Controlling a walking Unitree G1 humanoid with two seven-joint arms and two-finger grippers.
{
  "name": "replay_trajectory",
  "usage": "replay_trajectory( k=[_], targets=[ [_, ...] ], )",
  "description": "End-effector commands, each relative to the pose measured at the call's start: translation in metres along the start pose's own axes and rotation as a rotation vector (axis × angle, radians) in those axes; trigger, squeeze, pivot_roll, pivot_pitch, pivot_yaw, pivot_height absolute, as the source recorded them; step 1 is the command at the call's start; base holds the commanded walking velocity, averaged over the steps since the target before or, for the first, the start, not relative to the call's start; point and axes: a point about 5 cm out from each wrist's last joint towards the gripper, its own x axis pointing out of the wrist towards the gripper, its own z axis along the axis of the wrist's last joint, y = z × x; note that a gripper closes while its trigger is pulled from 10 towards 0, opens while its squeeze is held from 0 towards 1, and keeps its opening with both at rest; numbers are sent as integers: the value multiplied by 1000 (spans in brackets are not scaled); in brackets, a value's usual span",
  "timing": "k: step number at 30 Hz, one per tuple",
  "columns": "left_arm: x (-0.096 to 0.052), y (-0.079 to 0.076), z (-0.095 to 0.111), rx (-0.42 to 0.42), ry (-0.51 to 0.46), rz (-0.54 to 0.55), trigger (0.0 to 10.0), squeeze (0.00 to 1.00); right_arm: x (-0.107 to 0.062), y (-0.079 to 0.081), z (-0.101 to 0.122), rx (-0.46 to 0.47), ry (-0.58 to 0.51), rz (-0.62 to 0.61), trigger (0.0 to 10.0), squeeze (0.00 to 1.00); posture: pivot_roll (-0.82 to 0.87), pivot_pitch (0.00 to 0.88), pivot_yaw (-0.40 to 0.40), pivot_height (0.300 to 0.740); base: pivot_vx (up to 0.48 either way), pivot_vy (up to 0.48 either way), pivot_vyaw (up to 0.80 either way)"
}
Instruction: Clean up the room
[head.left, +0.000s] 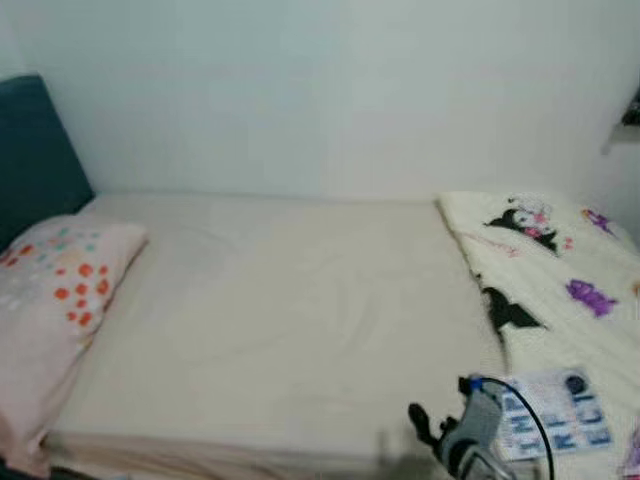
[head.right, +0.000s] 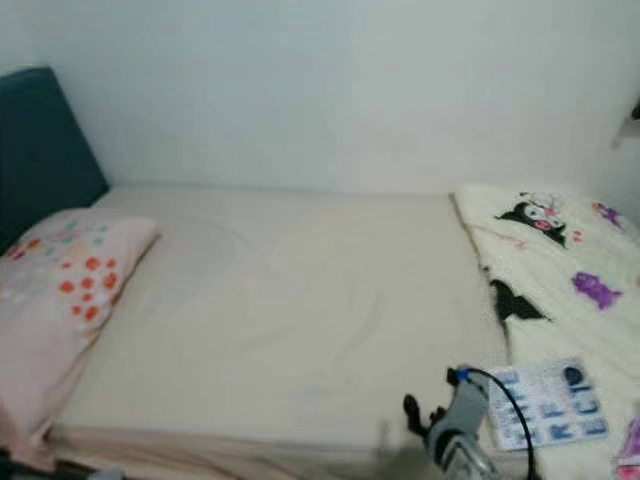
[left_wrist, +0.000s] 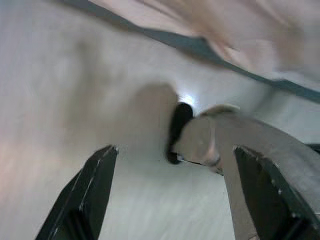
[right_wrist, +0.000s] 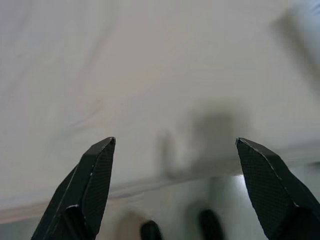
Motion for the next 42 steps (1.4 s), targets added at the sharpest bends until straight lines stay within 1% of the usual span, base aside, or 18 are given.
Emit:
replay_trajectory(
  k=[1, 5, 6, 10, 14, 16, 17, 20, 21, 22, 23, 25, 26, 27, 33, 38, 40, 42],
  targets=[
    [3, -7, 6, 8, -10, -14, 10000, 0, 1, 3, -3, 22, 5, -1, 10000, 0, 34, 0, -49, 740, 0, -480, 0],
    [6, -16, 11, 12, -20, -29, 10000, 0, 1, 3, -1, 23, -1, -2, 10000, 0, 34, 0, -46, 740, 0, -480, 0],
    [6, -16, 11, 12, -20, -29, 10000, 0, 1, 3, -1, 23, -1, -2, 10000, 0, 34, 0, -46, 740, 0, -480, 0],
    [12, -36, 18, 20, -32, -54, 10000, 0, 2, 4, 6, 31, -26, -7, 10000, 0, 34, 0, -46, 740, 0, -480, 0],
    [12, -40, 19, 21, -32, -58, 10000, 0, 3, 5, 10, 28, -34, -5, 10000, 0, 36, 0, -47, 740, 0, -480, 0],
    [13, -43, 18, 21, -30, -62, 10000, 0, 5, 8, 17, 27, -54, 9, 10000, 0, 35, 0, -46, 740, 0, -480, 0],
    [13, -43, 18, 21, -30, -62, 10000, 0, 5, 8, 17, 27, -54, 9, 10000, 0, 35, 0, -46, 740, 0, -480, 0],
    [13, -45, 15, 22, -26, -65, 10000, 0, 7, 13, 26, 37, -80, 47, 10000, 0, 33, 0, -47, 740, 0, -480, 0],
    [13, -45, 15, 22, -26, -65, 10000, 0, 7, 13, 26, 37, -80, 47, 10000, 0, 33, 0, -47, 740, 0, -480, 0],
    [13, -48, 15, 24, -25, -66, 10000, 0, 8, 17, 31, 39, -93, 74, 10000, 0, 29, 0, -46, 740, 0, -480, 0],
    [13, -48, 14, 25, -24, -66, 10000, 0, 8, 19, 34, 37, -100, 92, 10000, 0, 29, 0, -46, 740, 0, -379, 0],
    [12, -41, 12, 25, -22, -59, 10000, 0, 9, 23, 40, 22, -111, 119, 10000, 0, 25, 0, -45, 740, 0, 0, 0],
    [12, -41, 12, 25, -22, -59, 10000, 0, 9, 23, 40, 22, -111, 119, 10000, 0, 25, 0, -45, 740, 0, 0, 0],
    [11, -37, 10, 17, -20, -51, 10000, 0, 10, 26, 43, 3, -115, 132, 10000, 0, 25, 0, -45, 740, 0, 0, 0],
    [10, -36, 10, 13, -20, -46, 10000, 0, 11, 31, 44, -25, -100, 152, 10000, 0, 20, 0, -47, 740, 0, 0, 0],
    [10, -34, 7, 13, -19, -43, 10000, 0, 12, 36, 45, -50, -91, 188, 10000, 0, 19, 0, -50, 725, 0, 0, 0],
    [9, -32, 4, 18, -14, -40, 10000, 0, 13, 42, 46, -78, -90, 230, 10000, 0, 19, 0, -50, 715, 0, 0, 0],
    [8, -31, 3, 23, -11, -39, 10000, 0, 13, 44, 47, -89, -89, 241, 10000, 0, 19, 0, -50, 710, 0, 0, 0]
  ],
)
